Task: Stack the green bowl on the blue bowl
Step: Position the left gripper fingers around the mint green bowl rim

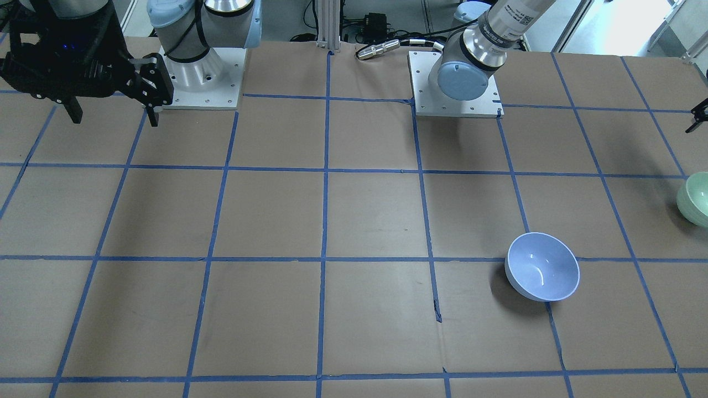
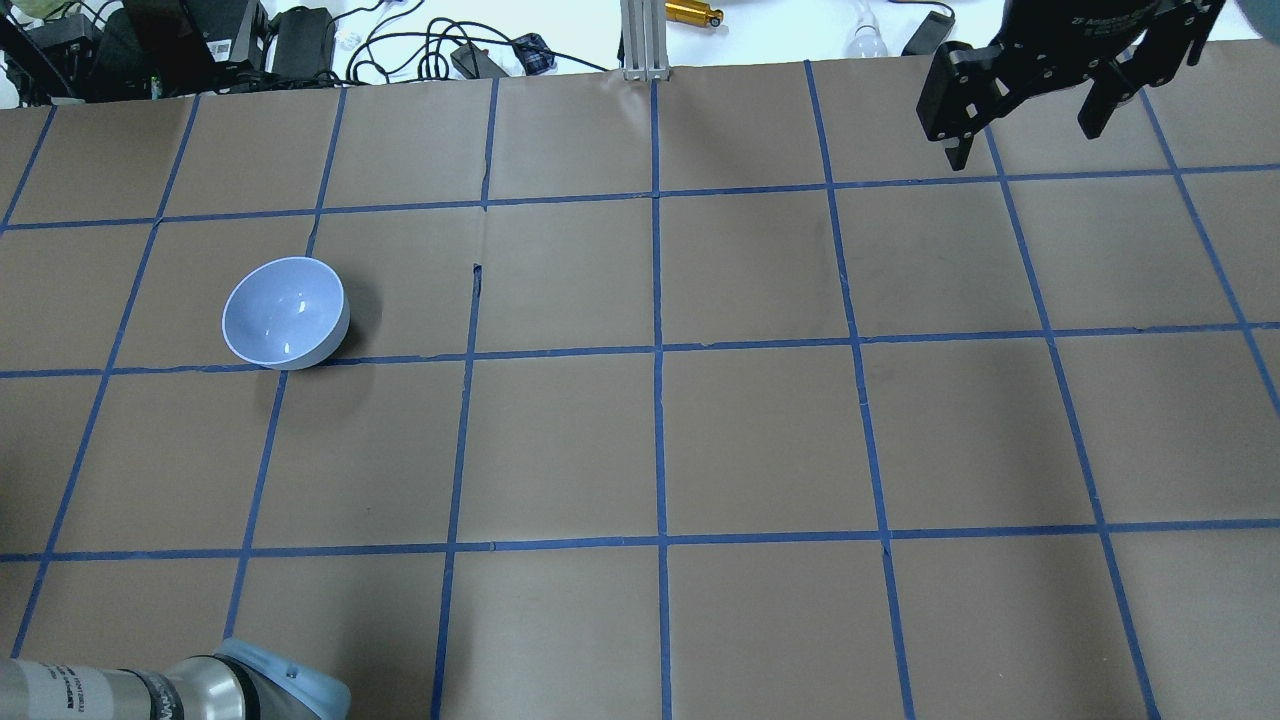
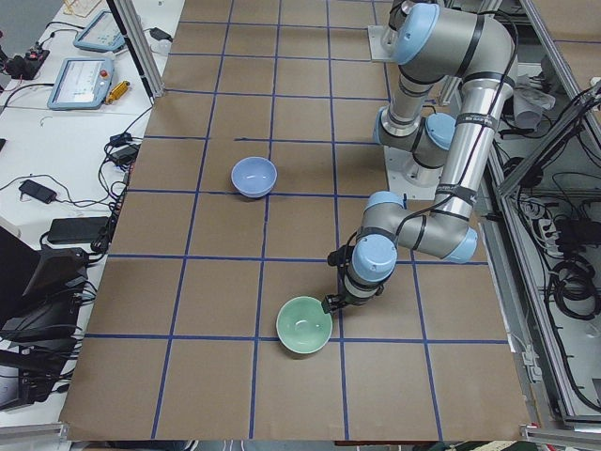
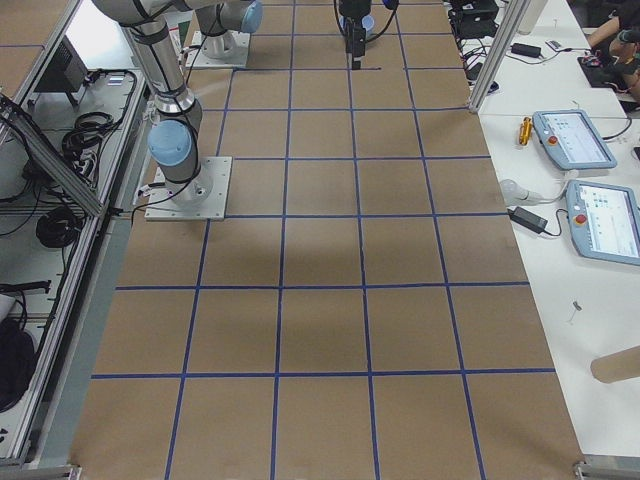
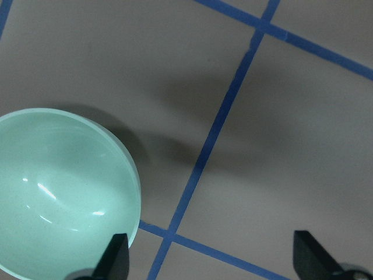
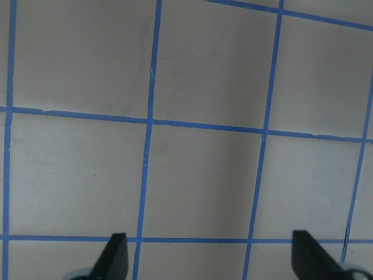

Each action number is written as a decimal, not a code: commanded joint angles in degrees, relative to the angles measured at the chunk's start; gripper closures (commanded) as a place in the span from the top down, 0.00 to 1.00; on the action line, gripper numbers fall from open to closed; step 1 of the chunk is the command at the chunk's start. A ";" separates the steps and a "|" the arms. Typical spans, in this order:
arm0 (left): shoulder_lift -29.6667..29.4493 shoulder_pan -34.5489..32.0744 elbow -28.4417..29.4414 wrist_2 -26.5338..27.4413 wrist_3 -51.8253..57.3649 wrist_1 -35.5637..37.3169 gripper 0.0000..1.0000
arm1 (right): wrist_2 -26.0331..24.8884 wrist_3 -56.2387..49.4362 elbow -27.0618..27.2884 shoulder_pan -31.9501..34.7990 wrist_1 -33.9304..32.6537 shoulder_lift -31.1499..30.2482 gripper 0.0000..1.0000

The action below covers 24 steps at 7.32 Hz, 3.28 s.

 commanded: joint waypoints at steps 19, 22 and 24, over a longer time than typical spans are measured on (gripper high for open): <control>-9.63 -4.34 3.38 0.34 3.36 4.98 0.98 | 0.00 0.00 0.00 0.01 0.00 0.00 1.00; -9.80 -4.52 3.20 0.34 2.75 4.99 0.92 | 0.00 0.00 0.00 0.01 0.00 0.00 1.00; -9.80 -4.52 3.12 0.43 3.09 4.99 0.90 | 0.00 0.00 0.00 0.01 0.00 0.00 1.00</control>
